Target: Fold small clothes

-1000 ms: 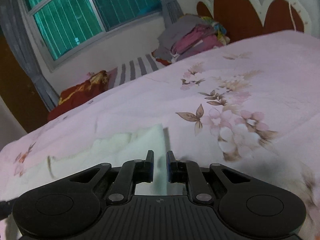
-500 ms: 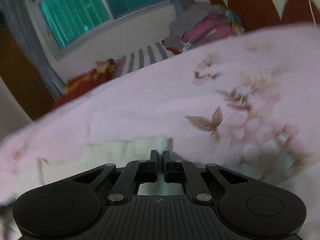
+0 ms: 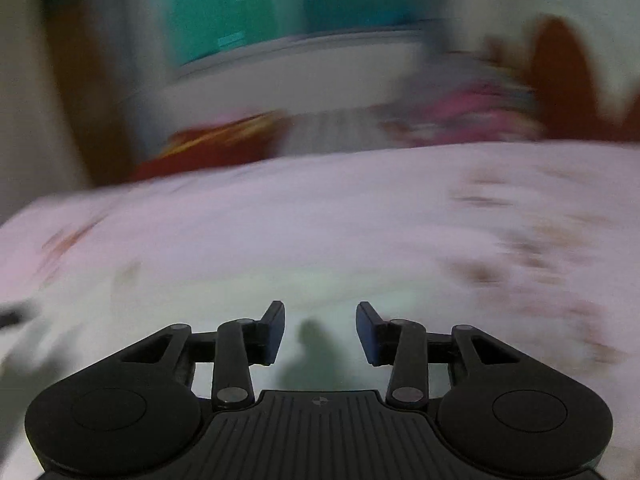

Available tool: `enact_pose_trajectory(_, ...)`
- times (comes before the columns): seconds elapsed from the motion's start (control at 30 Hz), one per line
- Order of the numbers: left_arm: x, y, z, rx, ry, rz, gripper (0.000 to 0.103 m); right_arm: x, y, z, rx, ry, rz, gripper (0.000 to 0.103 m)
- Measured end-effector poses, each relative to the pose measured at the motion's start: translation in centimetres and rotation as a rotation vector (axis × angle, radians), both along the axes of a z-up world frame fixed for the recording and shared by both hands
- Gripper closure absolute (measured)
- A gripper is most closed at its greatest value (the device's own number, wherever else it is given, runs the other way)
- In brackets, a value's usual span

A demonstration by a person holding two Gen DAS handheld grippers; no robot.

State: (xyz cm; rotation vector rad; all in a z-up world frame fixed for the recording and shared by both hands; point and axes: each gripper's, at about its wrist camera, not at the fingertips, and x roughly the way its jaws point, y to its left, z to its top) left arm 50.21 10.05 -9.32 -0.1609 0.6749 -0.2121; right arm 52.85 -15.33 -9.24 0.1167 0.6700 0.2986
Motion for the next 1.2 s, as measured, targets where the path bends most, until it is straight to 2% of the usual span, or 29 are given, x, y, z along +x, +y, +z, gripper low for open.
enact_pose_trajectory(0.07, 0.8, -1.8, -0.6, 0.055, 0.016, -0.042, 0.04, -0.6, 3.6, -0.6, -0.021, 0.019, 0.143, 0.063)
enact_pose_trajectory(0.13, 1.1, -1.2, -1.3, 0.081, 0.029, -0.019, 0.04, -0.9, 5.5, -1.0, -0.066, 0.019, 0.234, 0.063)
enact_pose_trajectory(0.17, 1.1, -0.2, -1.6, 0.081, 0.034, 0.004, 0.04, -0.6, 5.5, -1.2, -0.088, 0.016, 0.245, 0.063)
enact_pose_trajectory(0.2, 1.1, 1.0, -2.1, 0.09, 0.044, 0.031, 0.04, -0.1, 4.9, -1.4, -0.097, 0.018, 0.22, 0.063)
enact_pose_trajectory(0.23, 0.9, 2.2, -2.6, 0.098, 0.037, 0.032, 0.041, 0.7, 3.2, -1.5, -0.103, 0.021, 0.144, 0.063)
enact_pose_trajectory(0.33, 0.4, 3.3, -2.9, 0.115, 0.009, 0.002, 0.041, 3.5, -3.4, -2.3, -0.156, 0.066, -0.199, 0.063)
enact_pose_trajectory(0.37, 0.4, 2.9, -2.8, 0.138, 0.01, -0.005, 0.04, 4.5, -6.3, -2.7, -0.093, 0.111, -0.278, 0.063)
enact_pose_trajectory(0.4, 0.5, 2.6, -2.7, 0.153, 0.01, -0.007, 0.04, 4.8, -7.9, -2.9, -0.014, 0.136, -0.279, 0.063)
enact_pose_trajectory(0.43, 0.6, 2.2, -2.5, 0.163, 0.015, -0.003, 0.041, 4.9, -8.4, -2.9, 0.004, 0.143, -0.267, 0.063)
enact_pose_trajectory(0.5, 0.3, 1.7, -1.4, 0.165, 0.004, 0.024, 0.041, 4.5, -7.8, -2.2, -0.053, 0.128, -0.252, 0.064)
enact_pose_trajectory(0.53, -0.2, 1.3, -0.7, 0.148, -0.027, 0.021, 0.041, 3.9, -7.5, -1.7, -0.067, 0.105, -0.252, 0.069)
enact_pose_trajectory(0.57, -0.7, 0.9, -0.3, 0.126, -0.048, 0.007, 0.041, 3.3, -7.0, -1.1, -0.065, 0.074, -0.243, 0.083)
enact_pose_trajectory(0.6, -0.8, 0.2, 0.0, 0.112, -0.053, -0.014, 0.041, 2.7, -6.4, -0.7, -0.056, 0.055, -0.225, 0.087)
enact_pose_trajectory(0.67, -0.6, -1.9, -0.1, 0.12, -0.041, -0.067, 0.041, 2.4, -5.0, -0.6, -0.068, 0.063, -0.18, 0.087)
enact_pose_trajectory(0.73, -0.4, -3.0, -1.1, 0.146, -0.001, -0.087, 0.041, 2.3, -4.3, -1.4, -0.098, 0.11, -0.175, 0.087)
enact_pose_trajectory(0.8, -0.4, -2.9, -2.1, 0.141, 0.065, -0.073, 0.041, 1.6, -3.9, -2.4, -0.128, 0.128, -0.182, 0.087)
enact_pose_trajectory(0.9, -1.6, -2.5, -1.3, 0.136, 0.094, -0.021, 0.042, -0.7, -4.3, -2.6, -0.161, 0.15, -0.181, 0.087)
enact_pose_trajectory(1.0, -2.6, -2.9, -0.9, 0.156, 0.06, -0.029, 0.037, -3.9, -4.2, -1.9, -0.166, 0.132, -0.158, 0.087)
enact_pose_trajectory(1.07, -2.5, -3.0, -1.9, 0.163, 0.095, -0.036, 0.036, -5.7, -3.7, -1.8, -0.171, 0.097, -0.147, 0.087)
enact_pose_trajectory(1.13, -3.1, -2.8, -1.6, 0.188, 0.074, -0.037, 0.036, -6.4, -3.0, -2.5, -0.181, 0.141, -0.13, 0.087)
enact_pose_trajectory(1.2, -4.0, -2.6, -1.1, 0.191, 0.036, -0.036, 0.036, -7.2, -2.8, -2.5, -0.195, 0.134, -0.142, 0.087)
